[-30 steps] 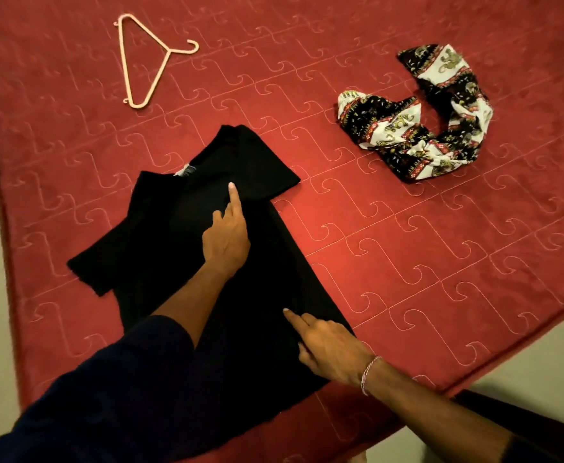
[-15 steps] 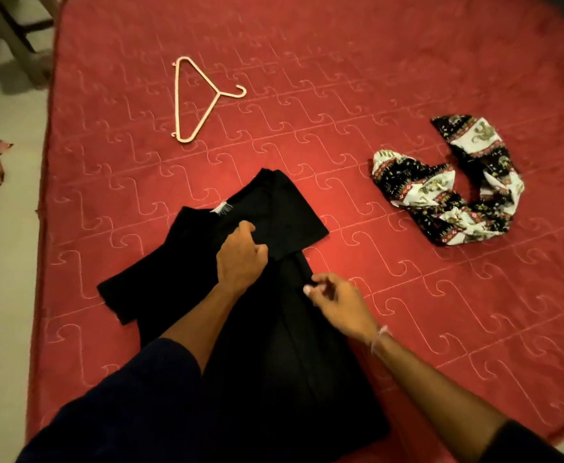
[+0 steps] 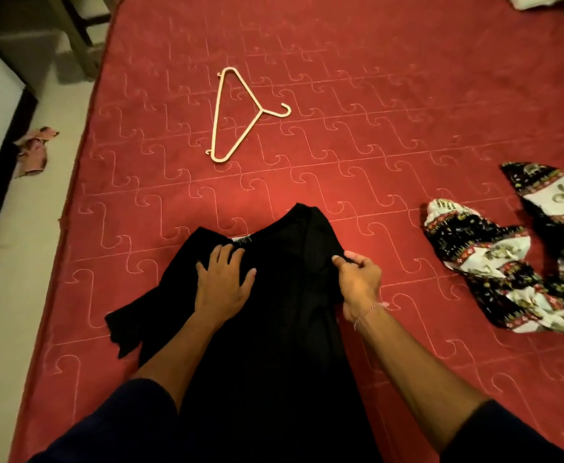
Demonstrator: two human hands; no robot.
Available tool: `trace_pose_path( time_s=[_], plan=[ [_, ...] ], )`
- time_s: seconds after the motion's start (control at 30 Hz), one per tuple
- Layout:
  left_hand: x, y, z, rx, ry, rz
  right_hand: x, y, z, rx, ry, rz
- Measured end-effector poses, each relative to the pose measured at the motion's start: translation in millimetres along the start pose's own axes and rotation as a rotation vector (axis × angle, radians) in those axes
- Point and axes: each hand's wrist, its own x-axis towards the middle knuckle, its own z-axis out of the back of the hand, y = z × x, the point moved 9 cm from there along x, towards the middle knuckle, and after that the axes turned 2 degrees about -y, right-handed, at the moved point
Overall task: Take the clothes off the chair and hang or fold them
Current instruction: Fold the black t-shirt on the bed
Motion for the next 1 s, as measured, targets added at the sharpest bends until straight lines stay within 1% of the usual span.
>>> trace_pose_path(
  time_s=[0.1,0.2,0.3,0.33,0.37,0.4,0.43,0.47,0.5,0.53,0.57,0.6,0.63,0.67,0.73,0.77,0.8,0.9,1.0],
  plan=[
    [12,9,-4,-0.080,-0.033,-0.114,-3,18,4,-0.068,-0.043,0.192],
    [25,18,-3,-0.191,-0.039,-0.130,-22,38,1,-0.167,-0.061,0.406],
    [38,3,12,-0.244,-0.167,-0.136,-48,54,-11,-0.303,-0.108,0.620],
    [43,-6,19,-0.276,-0.220,-0.141,-60,61,-19,-0.340,-0.116,0.716],
    [49,-14,25,-0.357,-0.243,-0.117,-73,69,-29,-0.368,-0.105,0.825],
    [56,-21,30,-0.507,-0.229,-0.060,-86,74,-42,-0.399,-0.061,0.931],
    [63,-24,29,-0.706,-0.152,0.047,-95,75,-59,-0.434,0.044,1.026],
    [66,-28,26,-0.914,-0.031,0.182,-105,71,-80,-0.470,0.220,1.098],
    [65,-33,19,-1.083,0.110,0.323,-112,61,-100,-0.499,0.447,1.123],
    [63,-36,10,-1.195,0.257,0.442,-120,49,-114,-0.524,0.658,1.113],
    [61,-37,2,-1.267,0.396,0.498,-123,40,-118,-0.537,0.784,1.104],
    [59,-39,-1,-1.328,0.505,0.503,-122,37,-116,-0.532,0.810,1.108],
    [59,-39,-3,-1.374,0.586,0.487,-116,39,-109,-0.503,0.761,1.105],
    [60,-36,-7,-1.385,0.636,0.480,-107,41,-98,-0.451,0.669,1.077],
    [65,-27,-15,-1.298,0.647,0.464,-81,43,-74,-0.394,0.443,0.987],
    [68,-24,-18,-1.258,0.632,0.440,-70,43,-67,-0.433,0.354,0.953],
    [70,-25,-18,-1.232,0.611,0.411,-62,40,-65,-0.511,0.304,0.920],
    [82,-36,-14,-1.117,0.554,0.316,-39,24,-74,-0.758,0.314,0.779],
    [101,-58,-1,-0.881,0.486,0.183,-26,21,-84,-0.847,0.376,0.732]
  ],
)
